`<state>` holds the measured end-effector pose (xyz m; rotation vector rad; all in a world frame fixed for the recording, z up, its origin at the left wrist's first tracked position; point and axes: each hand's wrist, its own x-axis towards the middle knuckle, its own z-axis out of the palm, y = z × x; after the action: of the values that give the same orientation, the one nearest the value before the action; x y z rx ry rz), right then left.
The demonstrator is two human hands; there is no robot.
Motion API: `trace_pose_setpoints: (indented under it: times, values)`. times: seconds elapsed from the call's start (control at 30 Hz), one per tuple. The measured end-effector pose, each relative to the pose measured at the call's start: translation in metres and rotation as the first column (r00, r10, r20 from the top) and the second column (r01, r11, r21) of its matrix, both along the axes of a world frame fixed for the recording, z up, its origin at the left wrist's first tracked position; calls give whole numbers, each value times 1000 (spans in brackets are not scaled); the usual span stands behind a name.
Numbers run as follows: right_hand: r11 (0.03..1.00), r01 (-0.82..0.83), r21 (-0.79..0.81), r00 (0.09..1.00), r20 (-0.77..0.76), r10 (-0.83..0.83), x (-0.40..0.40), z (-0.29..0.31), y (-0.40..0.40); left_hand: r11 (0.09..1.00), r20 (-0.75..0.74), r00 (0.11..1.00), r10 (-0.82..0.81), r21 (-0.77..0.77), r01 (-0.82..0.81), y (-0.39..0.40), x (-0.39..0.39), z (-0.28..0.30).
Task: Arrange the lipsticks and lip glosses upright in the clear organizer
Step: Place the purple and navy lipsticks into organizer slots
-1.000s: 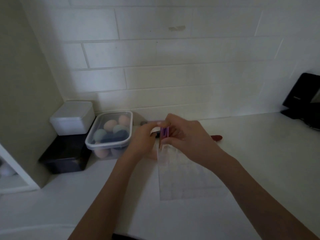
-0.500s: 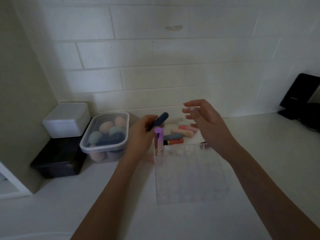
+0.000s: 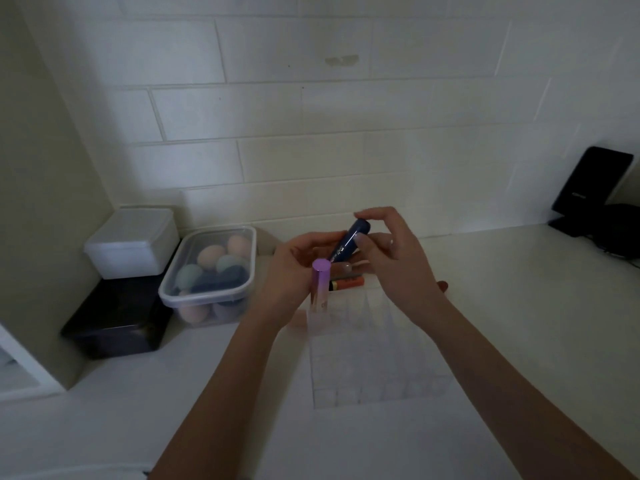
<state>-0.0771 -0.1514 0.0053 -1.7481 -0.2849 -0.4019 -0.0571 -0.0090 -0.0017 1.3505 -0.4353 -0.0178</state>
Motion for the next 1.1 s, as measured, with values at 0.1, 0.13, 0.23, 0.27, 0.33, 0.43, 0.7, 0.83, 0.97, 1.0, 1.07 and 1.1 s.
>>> trace_pose_setpoints:
  times: [0.1, 0.13, 0.23, 0.27, 0.33, 0.43, 0.7, 0.83, 0.97, 1.0, 1.07, 1.1]
  values:
    - [992, 7, 125, 1000, -9, -5, 0, 3, -4, 996, 4, 997, -79, 40, 79, 6, 5, -3]
    - [984, 10, 179, 1000, -27, -5, -1, 4, -5, 996, -2, 997, -73, 59, 73, 8, 7, -5]
    - [955, -2, 295, 997, -70, 24, -1, 8, -8, 991, 20, 1000, 17, 131, -20, 13, 15, -10]
    - [950, -8, 311, 996, -84, 36, -1, 8, -9, 989, 24, 999, 43, 138, -46, 13, 16, -12]
    - [935, -28, 354, 990, -122, 76, -2, 9, -10, 996, -8, 999, 54, 69, -53, 13, 16, -12]
    - [928, -86, 363, 961, -214, 173, -3, 11, -11, 990, -85, 996, -20, -138, 8, 18, 20, -13]
    - [951, -215, -224, 966, -195, 172, -12, 16, -1, 991, -44, 998, 55, -122, -60, 12, 16, -16]
    - [967, -177, -181, 977, -151, 151, -15, 25, -5, 978, -11, 981, 192, -84, -192, 20, 16, -14]
    - [951, -227, -208, 967, -162, 195, -21, 27, -2, 972, -25, 976, 215, -96, -216, 21, 8, -11]
    - [949, -227, -217, 968, -153, 197, -21, 27, -1, 971, -32, 977, 210, -106, -212, 21, 6, -10]
    - [936, -221, -273, 972, -141, 188, -21, 27, -1, 968, -47, 977, 208, -132, -213, 23, 1, -10]
    - [921, -219, -322, 973, -141, 182, -21, 27, -2, 964, -56, 976, 210, -154, -216, 24, -1, -10]
